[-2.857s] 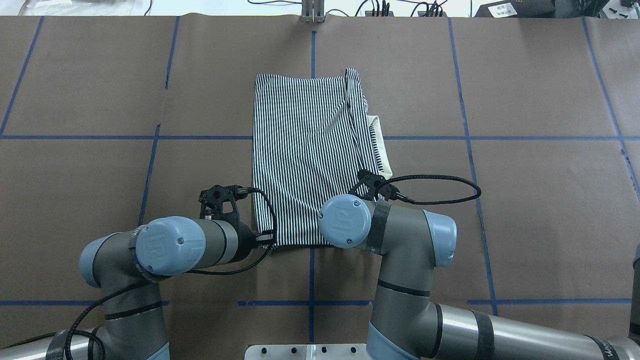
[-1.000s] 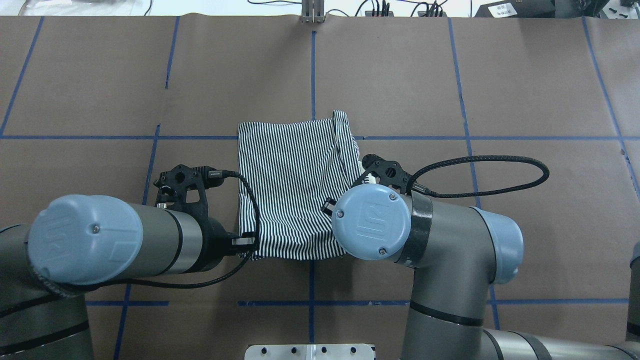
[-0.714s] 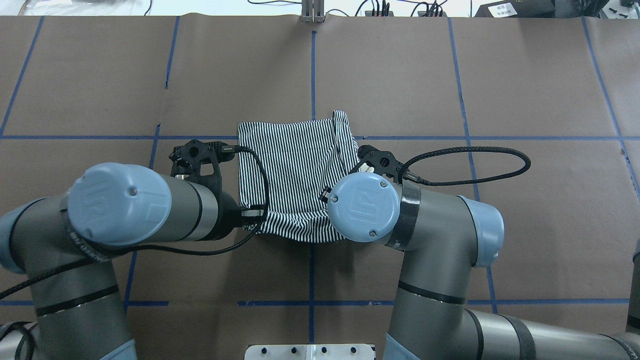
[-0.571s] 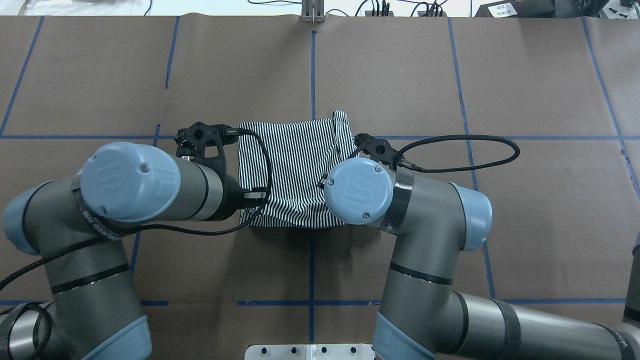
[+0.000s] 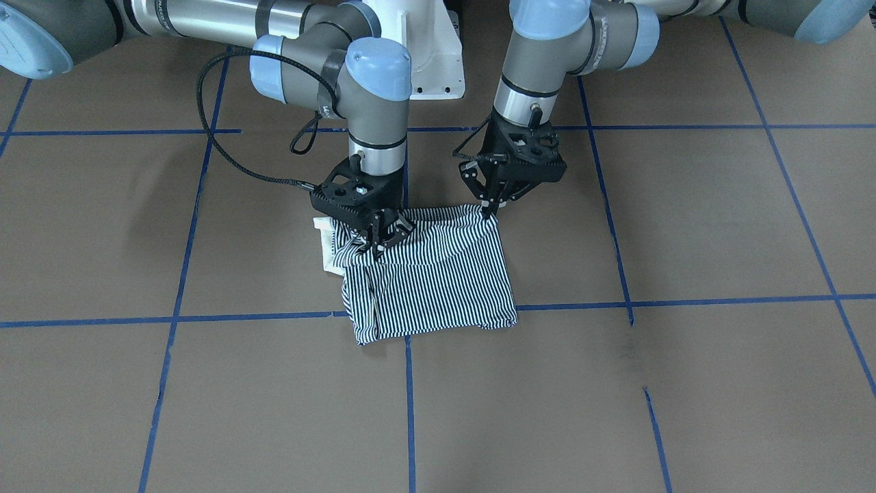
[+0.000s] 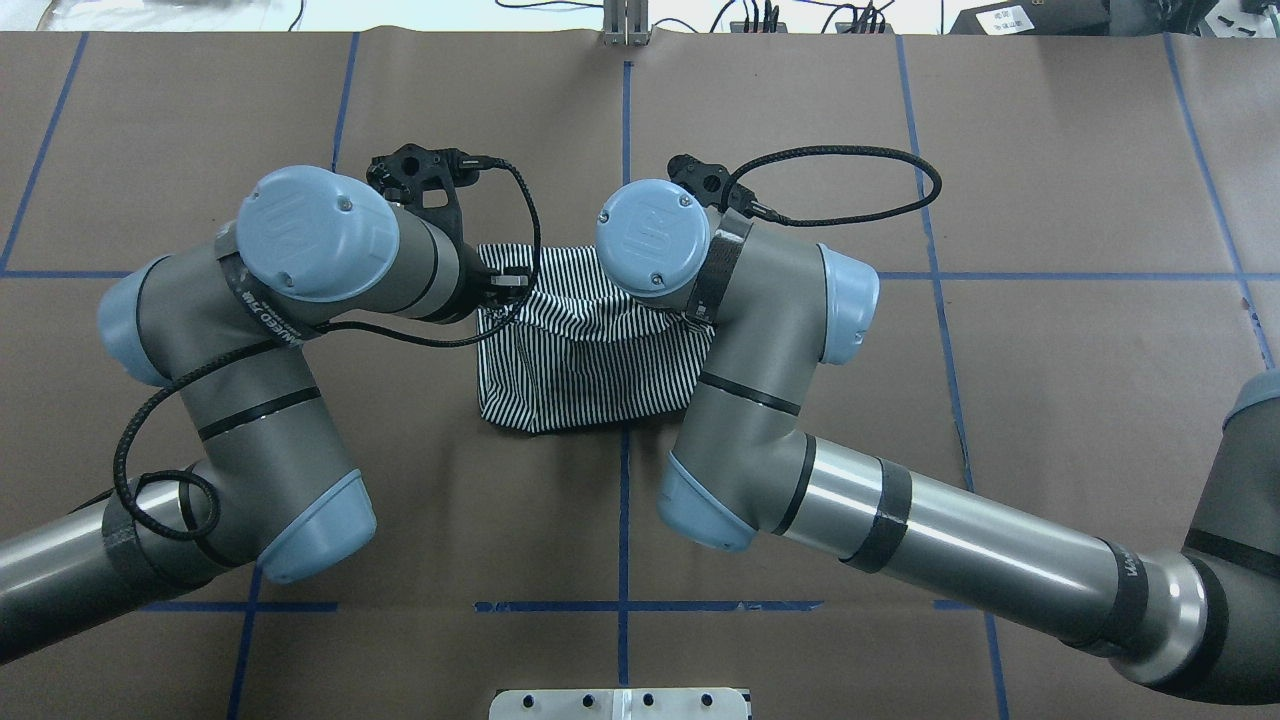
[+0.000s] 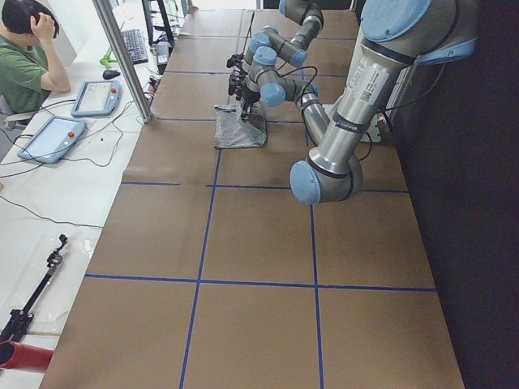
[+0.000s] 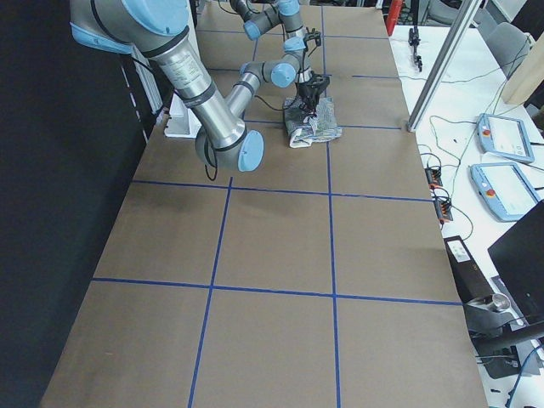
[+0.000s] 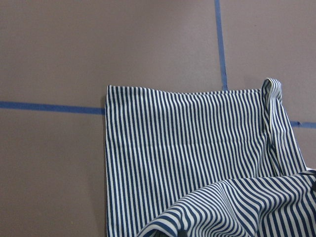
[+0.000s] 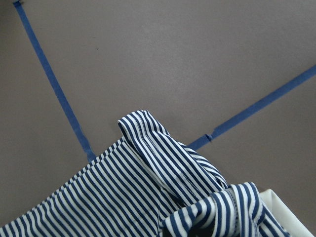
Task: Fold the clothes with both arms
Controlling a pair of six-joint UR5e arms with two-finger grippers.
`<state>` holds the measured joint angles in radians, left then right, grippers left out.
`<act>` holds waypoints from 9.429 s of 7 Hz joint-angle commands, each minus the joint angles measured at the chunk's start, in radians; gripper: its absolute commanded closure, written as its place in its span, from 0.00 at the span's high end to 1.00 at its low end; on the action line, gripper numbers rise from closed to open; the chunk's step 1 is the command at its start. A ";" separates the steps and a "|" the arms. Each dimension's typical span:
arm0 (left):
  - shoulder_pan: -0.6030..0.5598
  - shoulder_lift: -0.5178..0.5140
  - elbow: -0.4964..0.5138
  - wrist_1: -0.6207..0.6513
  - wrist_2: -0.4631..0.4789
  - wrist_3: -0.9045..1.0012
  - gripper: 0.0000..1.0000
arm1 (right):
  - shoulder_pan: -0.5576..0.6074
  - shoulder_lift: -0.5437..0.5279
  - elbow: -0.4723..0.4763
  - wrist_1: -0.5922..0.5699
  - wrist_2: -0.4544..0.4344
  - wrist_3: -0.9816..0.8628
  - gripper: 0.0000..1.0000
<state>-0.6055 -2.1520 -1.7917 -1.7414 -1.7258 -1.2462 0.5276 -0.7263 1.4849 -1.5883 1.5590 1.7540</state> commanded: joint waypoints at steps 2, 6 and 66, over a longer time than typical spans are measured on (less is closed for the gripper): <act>-0.033 -0.037 0.152 -0.098 -0.001 0.027 0.00 | 0.019 0.042 -0.135 0.073 0.000 -0.018 0.00; -0.036 -0.052 0.204 -0.109 0.002 0.028 0.00 | 0.019 0.061 -0.210 0.165 -0.005 -0.019 0.00; -0.902 0.239 0.141 0.075 -0.339 1.484 1.00 | 1.004 -0.634 0.249 -0.238 0.743 -1.905 1.00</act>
<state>-1.3961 -1.9213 -1.6569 -1.7439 -2.0596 0.0784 1.4137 -1.3093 1.7383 -1.7105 2.2889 0.0219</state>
